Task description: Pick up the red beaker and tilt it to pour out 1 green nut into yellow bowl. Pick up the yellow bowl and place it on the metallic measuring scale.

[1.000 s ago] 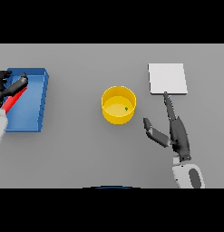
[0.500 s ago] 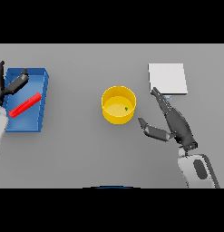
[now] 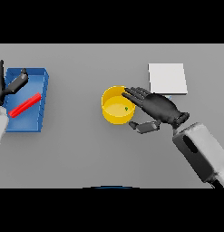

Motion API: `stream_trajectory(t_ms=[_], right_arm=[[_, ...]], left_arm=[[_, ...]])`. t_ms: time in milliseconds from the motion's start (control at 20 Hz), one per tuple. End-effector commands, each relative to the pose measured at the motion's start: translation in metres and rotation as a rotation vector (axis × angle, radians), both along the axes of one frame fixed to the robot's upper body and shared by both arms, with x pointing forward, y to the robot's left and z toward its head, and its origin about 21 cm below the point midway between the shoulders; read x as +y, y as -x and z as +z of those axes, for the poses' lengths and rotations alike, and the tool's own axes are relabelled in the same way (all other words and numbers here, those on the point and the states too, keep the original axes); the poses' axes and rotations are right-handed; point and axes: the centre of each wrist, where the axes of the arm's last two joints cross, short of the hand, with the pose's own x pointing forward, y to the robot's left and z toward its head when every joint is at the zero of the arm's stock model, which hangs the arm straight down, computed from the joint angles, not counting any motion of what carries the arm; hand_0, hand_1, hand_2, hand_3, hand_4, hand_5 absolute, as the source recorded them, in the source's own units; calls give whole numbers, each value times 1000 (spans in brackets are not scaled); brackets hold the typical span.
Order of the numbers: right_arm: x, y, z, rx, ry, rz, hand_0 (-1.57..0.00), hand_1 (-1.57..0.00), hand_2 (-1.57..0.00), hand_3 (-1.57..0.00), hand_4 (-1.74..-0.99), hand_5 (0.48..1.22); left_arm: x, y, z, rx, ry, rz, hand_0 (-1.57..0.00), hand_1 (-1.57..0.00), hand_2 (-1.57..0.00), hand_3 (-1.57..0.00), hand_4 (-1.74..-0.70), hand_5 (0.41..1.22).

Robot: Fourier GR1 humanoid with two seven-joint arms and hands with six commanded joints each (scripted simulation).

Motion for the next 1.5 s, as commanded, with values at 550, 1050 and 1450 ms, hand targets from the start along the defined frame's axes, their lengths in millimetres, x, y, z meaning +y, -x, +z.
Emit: stream_trajectory(t_ms=[550,1050,1450], right_arm=[[52,-31,-7,45,342,216,1,1,1,1,-1238,727],[71,-46,-12,97,469,241,1,1,1,-2,-1270,740],[73,-48,-16,180,492,211,-443,-422,-375,-236,-1351,915]], left_arm=[[9,4,4,0,-10,-4,1,1,1,1,-738,698],[10,4,-1,4,1,4,1,1,1,1,-746,698],[15,4,2,-5,-8,10,1,1,1,1,-754,700]])
